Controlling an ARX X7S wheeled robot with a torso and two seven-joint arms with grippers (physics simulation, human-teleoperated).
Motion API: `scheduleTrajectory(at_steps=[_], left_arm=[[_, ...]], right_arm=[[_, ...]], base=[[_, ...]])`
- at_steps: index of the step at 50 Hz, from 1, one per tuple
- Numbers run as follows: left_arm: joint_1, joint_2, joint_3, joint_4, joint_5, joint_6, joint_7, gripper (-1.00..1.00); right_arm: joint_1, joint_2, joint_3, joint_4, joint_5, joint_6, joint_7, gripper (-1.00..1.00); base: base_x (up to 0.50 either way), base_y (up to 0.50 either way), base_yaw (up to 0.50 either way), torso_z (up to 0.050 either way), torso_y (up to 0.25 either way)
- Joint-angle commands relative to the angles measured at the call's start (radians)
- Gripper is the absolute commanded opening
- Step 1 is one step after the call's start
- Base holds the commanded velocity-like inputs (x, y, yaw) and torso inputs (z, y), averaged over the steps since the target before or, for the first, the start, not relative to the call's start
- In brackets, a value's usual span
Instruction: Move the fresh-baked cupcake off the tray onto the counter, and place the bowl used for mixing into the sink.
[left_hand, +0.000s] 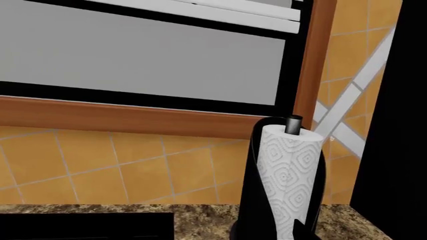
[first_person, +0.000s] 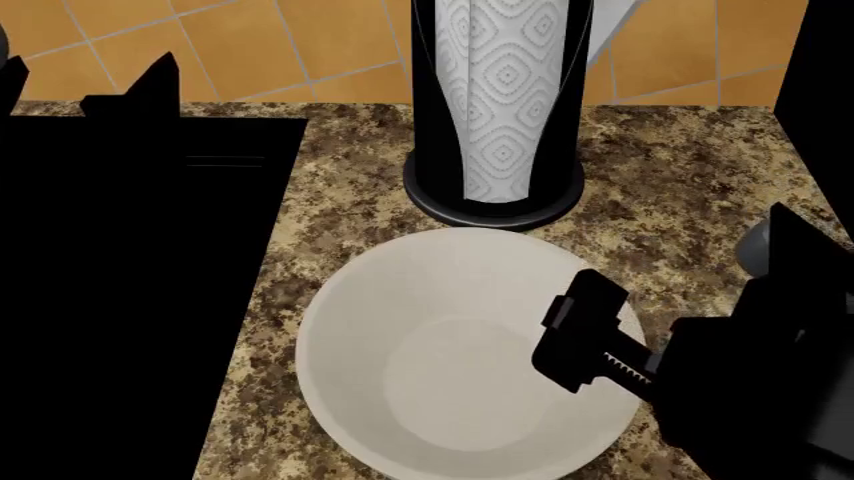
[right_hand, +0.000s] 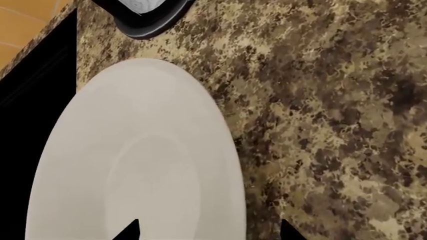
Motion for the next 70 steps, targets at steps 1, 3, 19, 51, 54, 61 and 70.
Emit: scheduleTrajectory(at_steps=[1,3,19,51,54,61,70], left_arm=[[-0.001,-0.005,0.003,-0.002,-0.011,0.005,-0.009,1.0],[-0.001,-0.007,0.006,-0.001,-0.011,0.006,-0.01,1.0],[0.002,-0.015,0.016,-0.004,-0.011,0.021,-0.012,1.0],[0.005,-0.025,0.016,-0.008,-0.038,0.041,-0.038,1.0],[0.006,-0.027,0.018,-0.006,-0.038,0.044,-0.037,1.0],[0.008,-0.031,0.017,-0.005,-0.043,0.052,-0.039,1.0],[0.006,-0.033,0.02,-0.004,-0.05,0.056,-0.045,1.0]], right_arm=[[-0.019,-0.002,-0.009,0.011,-0.014,0.004,-0.023,1.0],[-0.024,-0.007,-0.012,0.016,-0.018,0.006,-0.032,1.0],[-0.054,-0.011,-0.02,0.032,-0.038,0.005,-0.068,1.0],[-0.024,0.031,0.003,-0.017,-0.048,-0.017,-0.035,-1.0],[0.028,0.048,0.03,-0.05,-0.025,-0.024,-0.002,-1.0],[0.17,0.061,0.073,-0.094,0.025,-0.022,0.076,-1.0],[0.293,0.067,0.105,-0.13,0.076,-0.019,0.141,-1.0]], base=[[0.0,0.0,0.0,0.0,0.0],[0.0,0.0,0.0,0.0,0.0],[0.0,0.0,0.0,0.0,0.0],[0.0,0.0,0.0,0.0,0.0],[0.0,0.0,0.0,0.0,0.0],[0.0,0.0,0.0,0.0,0.0],[0.0,0.0,0.0,0.0,0.0]])
